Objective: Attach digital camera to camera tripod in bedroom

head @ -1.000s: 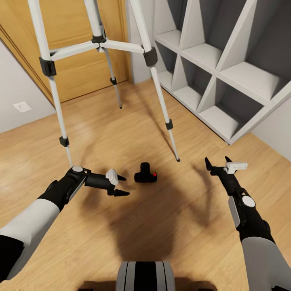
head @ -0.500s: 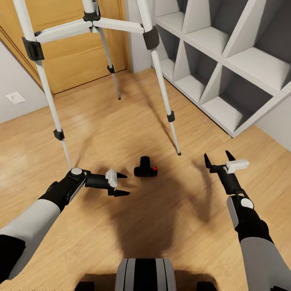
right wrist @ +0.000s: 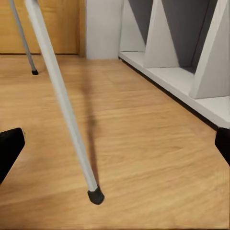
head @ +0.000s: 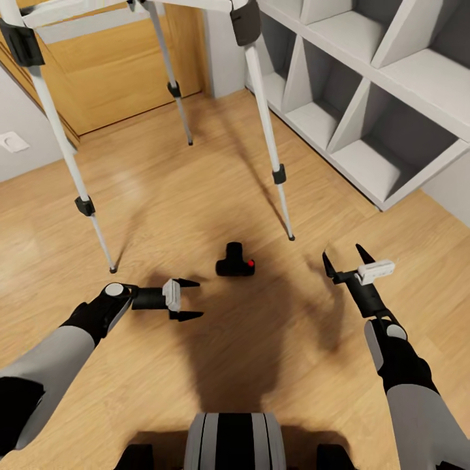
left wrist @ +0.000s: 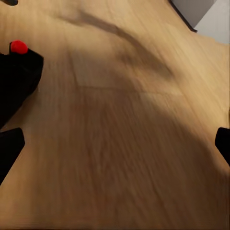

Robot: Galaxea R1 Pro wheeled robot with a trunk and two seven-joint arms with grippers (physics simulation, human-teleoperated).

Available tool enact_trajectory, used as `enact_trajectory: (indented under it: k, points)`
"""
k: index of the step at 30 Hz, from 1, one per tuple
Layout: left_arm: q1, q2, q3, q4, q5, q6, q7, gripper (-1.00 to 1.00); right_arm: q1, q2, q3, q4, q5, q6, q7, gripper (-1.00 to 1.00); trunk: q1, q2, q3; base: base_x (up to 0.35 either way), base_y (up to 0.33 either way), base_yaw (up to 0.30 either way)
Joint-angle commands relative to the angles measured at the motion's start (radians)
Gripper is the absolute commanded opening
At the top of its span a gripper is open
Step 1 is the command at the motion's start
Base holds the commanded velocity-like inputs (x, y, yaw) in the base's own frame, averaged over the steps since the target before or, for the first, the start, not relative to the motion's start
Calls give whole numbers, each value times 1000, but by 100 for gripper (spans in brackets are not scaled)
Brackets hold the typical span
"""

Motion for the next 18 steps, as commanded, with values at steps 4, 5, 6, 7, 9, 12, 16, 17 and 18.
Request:
enact_trajectory:
  k: [4,5,6,7,9,12,16,17,18]
  points:
    - [-1,0,35,5,2,-12,2,100,-1,0,-3,8,0,-29,14,100,2,-1,-16,0,0,0]
    - [-1,0,49,7,2,-13,2,100,-1,0,-3,13,0,-42,16,100,2,-1,-20,0,0,0]
    - [-1,-1,63,8,2,-14,3,100,-1,0,-3,20,0,-57,18,100,2,-2,-24,0,0,0]
    - [-1,-2,77,9,2,-16,6,100,-1,0,-3,30,0,-74,19,100,3,-2,-28,0,0,0]
    - [-1,-3,101,10,2,-18,12,100,-1,0,-3,53,0,-109,21,100,4,-2,-35,0,0,0]
    - [-1,-6,125,12,2,-19,24,100,-1,1,-2,88,0,-160,23,100,5,-3,-47,0,0,0]
    - [-1,-12,143,14,2,-17,63,100,-1,1,-2,122,0,-216,24,100,7,-4,-62,0,0,0]
    - [-1,-13,144,14,2,-16,75,100,-1,1,-2,125,1,-223,24,100,7,-4,-66,0,0,0]
    - [-1,-14,146,15,2,-15,88,100,-1,1,-2,128,1,-229,24,100,8,-4,-70,0,0,0]
